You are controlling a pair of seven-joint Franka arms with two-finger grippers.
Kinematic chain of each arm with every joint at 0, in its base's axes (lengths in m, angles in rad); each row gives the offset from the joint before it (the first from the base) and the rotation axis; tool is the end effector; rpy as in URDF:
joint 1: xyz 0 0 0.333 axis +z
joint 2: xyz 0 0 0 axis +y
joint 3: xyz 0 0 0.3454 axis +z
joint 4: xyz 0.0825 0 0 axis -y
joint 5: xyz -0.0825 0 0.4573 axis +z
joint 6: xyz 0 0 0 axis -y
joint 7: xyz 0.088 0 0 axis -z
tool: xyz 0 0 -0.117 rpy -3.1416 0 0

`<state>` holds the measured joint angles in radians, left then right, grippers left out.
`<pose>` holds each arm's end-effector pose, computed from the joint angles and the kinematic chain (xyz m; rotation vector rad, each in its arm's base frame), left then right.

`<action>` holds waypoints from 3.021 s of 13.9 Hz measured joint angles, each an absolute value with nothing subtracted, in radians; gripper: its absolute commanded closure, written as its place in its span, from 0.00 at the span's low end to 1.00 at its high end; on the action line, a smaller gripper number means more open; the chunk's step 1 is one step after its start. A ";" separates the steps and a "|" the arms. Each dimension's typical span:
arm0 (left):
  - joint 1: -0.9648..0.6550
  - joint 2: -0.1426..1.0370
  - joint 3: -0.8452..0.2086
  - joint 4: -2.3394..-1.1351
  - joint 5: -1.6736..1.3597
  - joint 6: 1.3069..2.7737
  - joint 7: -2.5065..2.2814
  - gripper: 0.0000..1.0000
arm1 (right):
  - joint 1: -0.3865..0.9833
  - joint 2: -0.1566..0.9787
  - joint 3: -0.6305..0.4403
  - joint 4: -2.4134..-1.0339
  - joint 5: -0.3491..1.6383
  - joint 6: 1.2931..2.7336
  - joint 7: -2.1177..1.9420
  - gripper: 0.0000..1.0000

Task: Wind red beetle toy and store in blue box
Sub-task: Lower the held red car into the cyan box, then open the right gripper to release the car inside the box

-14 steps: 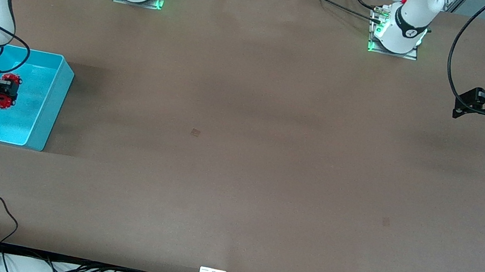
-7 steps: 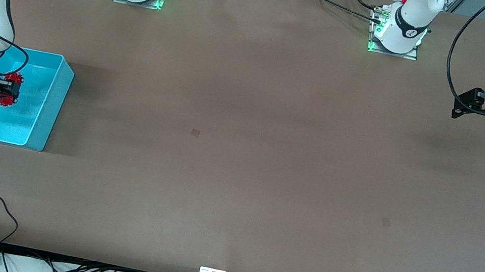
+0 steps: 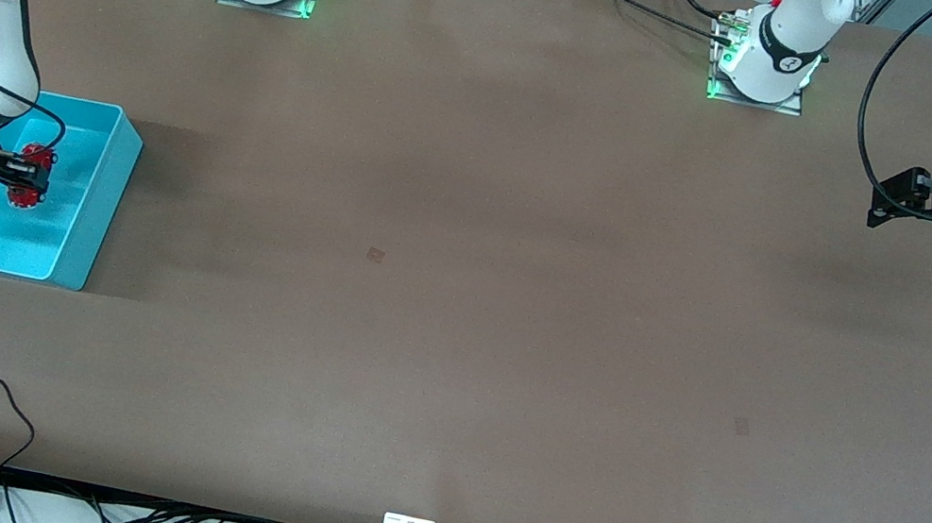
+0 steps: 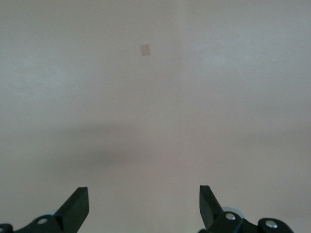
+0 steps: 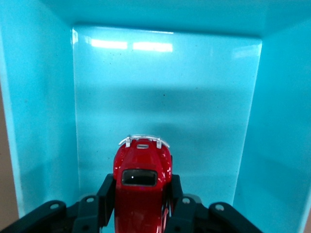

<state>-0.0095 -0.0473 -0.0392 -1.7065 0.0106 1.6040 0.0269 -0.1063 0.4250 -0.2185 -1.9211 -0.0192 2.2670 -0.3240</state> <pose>0.6096 -0.0290 0.6020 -3.1251 0.1190 0.0862 0.6469 -0.2141 0.2355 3.0608 0.0425 -0.1522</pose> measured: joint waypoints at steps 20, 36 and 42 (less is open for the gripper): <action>-0.011 -0.045 -0.056 -1.699 0.011 1.587 0.027 0.00 | -0.123 0.457 -0.218 -2.008 -0.019 2.273 -0.319 0.99; -0.011 -0.045 -0.059 -1.693 0.011 1.546 0.027 0.00 | -0.134 0.492 -0.218 -2.016 -0.019 2.287 -0.319 0.41; -0.011 -0.045 -0.059 -1.692 0.011 1.546 0.027 0.00 | -0.134 0.492 -0.218 -2.016 -0.019 2.289 -0.319 0.00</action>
